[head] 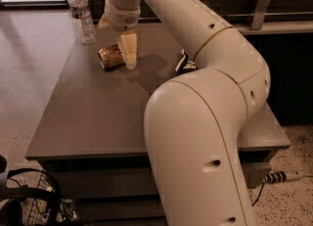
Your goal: Place orange can upright
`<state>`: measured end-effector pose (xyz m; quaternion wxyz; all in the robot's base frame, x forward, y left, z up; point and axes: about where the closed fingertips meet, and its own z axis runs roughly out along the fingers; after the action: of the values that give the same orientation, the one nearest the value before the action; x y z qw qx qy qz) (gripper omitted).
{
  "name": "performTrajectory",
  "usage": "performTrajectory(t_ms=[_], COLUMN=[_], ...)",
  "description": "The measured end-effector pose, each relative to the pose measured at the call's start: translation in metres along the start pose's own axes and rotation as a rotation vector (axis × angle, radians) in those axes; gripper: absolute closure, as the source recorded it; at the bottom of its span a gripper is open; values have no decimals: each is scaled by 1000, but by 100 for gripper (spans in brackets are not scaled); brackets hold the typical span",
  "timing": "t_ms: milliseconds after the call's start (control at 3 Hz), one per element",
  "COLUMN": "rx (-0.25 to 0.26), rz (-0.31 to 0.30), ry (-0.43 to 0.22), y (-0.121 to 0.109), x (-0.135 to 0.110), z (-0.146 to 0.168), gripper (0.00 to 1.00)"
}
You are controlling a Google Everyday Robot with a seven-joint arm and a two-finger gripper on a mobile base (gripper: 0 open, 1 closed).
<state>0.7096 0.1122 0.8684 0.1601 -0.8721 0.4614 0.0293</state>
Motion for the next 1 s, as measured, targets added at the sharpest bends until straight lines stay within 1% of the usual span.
performTrajectory(t_ms=[667, 1000], rx=[-20, -22], rz=[52, 68], ry=[62, 70], y=[-4, -5], x=[8, 10], z=[8, 12], gripper=[0, 0])
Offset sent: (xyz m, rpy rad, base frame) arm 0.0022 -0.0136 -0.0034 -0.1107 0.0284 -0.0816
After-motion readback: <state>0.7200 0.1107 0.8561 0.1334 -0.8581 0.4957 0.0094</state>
